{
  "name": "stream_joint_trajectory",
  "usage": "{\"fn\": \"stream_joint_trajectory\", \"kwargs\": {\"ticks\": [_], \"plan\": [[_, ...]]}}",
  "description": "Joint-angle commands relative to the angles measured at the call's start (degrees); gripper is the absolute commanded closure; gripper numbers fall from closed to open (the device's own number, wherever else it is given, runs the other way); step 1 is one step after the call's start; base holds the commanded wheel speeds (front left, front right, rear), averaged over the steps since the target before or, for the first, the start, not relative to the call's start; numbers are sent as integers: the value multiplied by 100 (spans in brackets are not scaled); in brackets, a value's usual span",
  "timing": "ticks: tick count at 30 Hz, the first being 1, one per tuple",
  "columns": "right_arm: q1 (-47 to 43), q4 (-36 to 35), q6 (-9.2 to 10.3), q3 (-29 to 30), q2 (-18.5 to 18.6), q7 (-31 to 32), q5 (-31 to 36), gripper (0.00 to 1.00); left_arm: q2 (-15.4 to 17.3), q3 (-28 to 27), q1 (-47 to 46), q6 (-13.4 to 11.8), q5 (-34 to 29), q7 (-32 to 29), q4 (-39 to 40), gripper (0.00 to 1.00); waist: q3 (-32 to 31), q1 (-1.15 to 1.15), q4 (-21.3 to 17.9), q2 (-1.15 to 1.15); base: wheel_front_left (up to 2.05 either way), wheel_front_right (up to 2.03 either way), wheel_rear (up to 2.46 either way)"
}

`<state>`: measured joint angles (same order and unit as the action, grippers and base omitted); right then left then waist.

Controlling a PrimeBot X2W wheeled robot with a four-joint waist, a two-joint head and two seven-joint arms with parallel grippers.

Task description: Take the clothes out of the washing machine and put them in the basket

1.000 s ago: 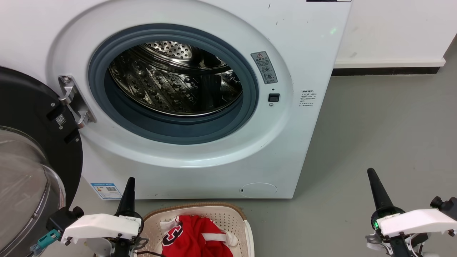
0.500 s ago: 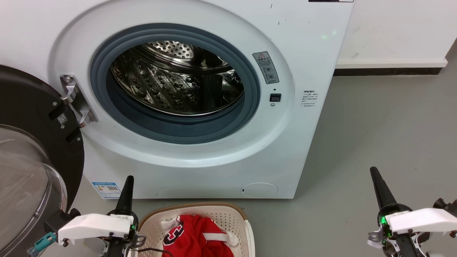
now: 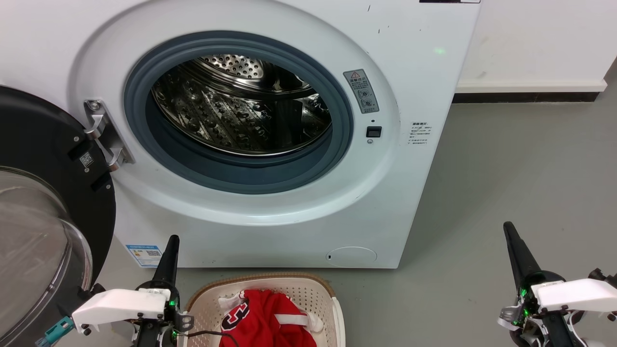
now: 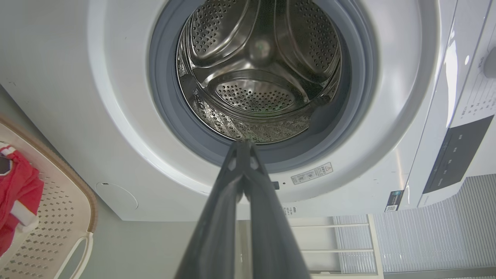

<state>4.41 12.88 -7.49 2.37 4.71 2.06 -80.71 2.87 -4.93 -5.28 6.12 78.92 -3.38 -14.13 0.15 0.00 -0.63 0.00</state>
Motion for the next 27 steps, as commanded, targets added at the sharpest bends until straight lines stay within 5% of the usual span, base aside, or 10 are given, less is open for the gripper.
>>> {"fn": "stream_joint_trajectory", "kwargs": {"ticks": [1, 27], "plan": [[118, -6, -1, 25, 12, 16, -137, 100, 2, -34, -104, 42, 119, -33, 34, 100, 0, 0, 3, 0, 0, 0, 0], [183, 101, 0, 190, -27, 259, -1276, 100, 0, -171, -118, 141, 1264, -306, 12, 100, 2, 0, 57, 0, 0, 0, 0]]}}
